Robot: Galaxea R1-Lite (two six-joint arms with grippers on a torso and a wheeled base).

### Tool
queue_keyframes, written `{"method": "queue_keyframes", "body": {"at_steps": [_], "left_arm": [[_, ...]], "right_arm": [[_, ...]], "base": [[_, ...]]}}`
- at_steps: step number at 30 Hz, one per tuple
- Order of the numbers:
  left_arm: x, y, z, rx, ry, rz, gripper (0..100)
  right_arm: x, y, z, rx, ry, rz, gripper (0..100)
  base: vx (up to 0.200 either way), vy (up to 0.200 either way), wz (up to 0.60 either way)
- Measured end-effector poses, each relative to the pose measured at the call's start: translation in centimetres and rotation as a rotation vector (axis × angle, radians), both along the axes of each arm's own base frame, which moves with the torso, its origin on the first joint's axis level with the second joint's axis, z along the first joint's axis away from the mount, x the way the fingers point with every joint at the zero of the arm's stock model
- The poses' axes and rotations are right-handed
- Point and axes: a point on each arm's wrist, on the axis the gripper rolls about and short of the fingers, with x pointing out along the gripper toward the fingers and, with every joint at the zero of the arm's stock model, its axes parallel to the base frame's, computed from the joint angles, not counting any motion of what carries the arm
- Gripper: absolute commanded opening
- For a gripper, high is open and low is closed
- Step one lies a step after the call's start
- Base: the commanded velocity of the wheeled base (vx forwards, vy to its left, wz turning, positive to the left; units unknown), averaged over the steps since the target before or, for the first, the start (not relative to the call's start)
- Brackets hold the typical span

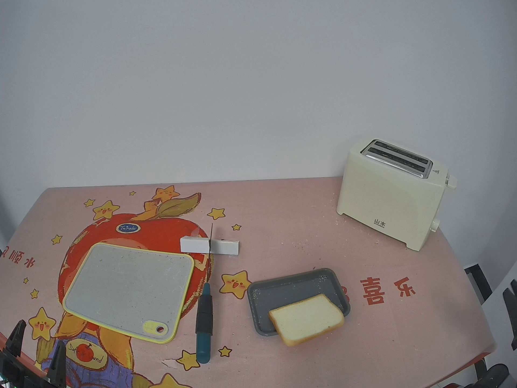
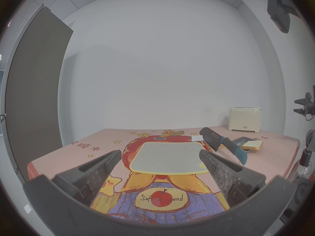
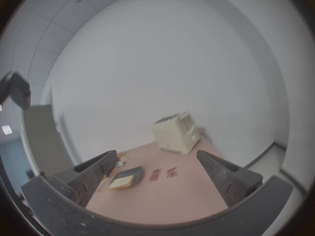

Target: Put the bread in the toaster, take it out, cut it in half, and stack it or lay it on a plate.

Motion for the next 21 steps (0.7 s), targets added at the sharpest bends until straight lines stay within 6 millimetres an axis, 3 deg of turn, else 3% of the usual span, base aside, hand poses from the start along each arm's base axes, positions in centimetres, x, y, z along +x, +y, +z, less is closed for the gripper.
{"method": "queue_keyframes", "body": {"at_steps": [10,21], "left_arm": [[0.0,0.0,0.0,0.0,0.0,0.0,100],[0.0,0.0,0.0,0.0,0.0,0.0,100]], "right_arm": [[1.5,1.3,-0.5,0.53,0.492,0.372,100],[4.5,2.5,-1.9,0.568,0.716,0.466,100]], "base": [[0.0,0.0,0.0],[0.0,0.0,0.0]]}}
